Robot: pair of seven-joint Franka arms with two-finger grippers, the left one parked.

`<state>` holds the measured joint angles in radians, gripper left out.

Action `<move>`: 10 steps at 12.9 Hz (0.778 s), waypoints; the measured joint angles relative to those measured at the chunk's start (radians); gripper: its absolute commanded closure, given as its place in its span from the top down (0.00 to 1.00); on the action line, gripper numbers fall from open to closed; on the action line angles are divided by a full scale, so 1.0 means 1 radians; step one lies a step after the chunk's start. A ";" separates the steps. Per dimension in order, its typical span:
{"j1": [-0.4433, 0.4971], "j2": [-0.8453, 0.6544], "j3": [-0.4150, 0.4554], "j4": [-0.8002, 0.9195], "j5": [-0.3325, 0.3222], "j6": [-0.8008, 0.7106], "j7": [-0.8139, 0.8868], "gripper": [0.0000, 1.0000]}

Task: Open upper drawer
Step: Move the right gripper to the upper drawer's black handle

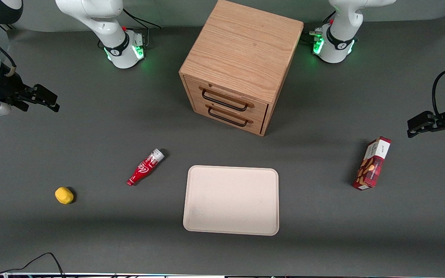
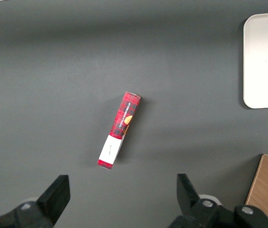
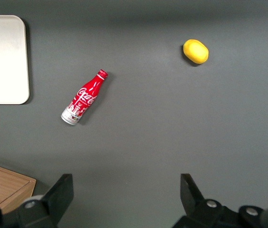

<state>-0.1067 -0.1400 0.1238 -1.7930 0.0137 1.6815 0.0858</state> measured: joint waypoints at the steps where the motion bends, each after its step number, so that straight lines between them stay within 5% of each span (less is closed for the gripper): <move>1: 0.000 0.001 0.000 0.000 0.000 0.000 0.000 1.00; 6: 0.014 0.023 0.018 0.030 0.001 0.000 -0.057 1.00; 10: 0.049 0.113 0.254 0.097 0.007 0.002 -0.078 1.00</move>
<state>-0.0574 -0.0274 0.3778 -1.6958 0.0205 1.6840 0.0078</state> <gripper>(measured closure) 0.000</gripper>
